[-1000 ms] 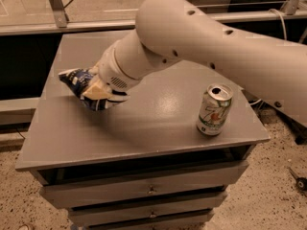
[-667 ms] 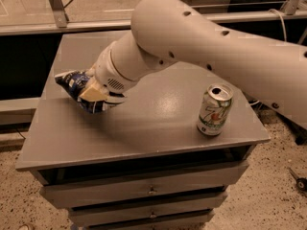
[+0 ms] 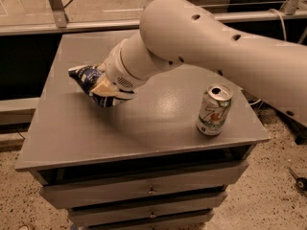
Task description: Move blue chip bag near 7up can
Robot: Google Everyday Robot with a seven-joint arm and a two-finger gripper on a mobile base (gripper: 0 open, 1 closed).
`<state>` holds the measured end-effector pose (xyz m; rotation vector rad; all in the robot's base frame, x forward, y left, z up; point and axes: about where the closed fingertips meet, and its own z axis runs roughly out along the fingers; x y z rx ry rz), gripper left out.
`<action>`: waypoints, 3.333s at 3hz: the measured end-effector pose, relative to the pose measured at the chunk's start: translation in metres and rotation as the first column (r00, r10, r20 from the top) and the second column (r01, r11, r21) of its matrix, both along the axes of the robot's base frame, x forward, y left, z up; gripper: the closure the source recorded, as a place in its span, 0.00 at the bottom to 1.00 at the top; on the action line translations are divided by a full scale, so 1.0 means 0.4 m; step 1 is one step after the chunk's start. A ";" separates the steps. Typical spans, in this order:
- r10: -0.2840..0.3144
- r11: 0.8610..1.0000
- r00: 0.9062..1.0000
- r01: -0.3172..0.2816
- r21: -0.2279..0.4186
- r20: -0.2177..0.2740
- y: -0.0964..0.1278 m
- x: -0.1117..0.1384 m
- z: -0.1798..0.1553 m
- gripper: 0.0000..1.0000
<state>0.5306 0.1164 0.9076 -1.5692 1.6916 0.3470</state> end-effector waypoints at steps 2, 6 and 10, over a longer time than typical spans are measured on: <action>-0.241 0.960 0.966 0.251 -0.123 0.092 -0.282 0.211 -0.019 1.00; -0.401 0.887 0.909 0.417 -0.199 0.113 -0.716 0.286 0.024 1.00; -0.045 0.994 0.999 0.047 -0.101 0.016 -0.916 0.068 -0.023 1.00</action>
Offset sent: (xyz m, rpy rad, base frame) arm 0.1407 -0.1958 -0.0168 -0.2330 -0.1033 -0.4124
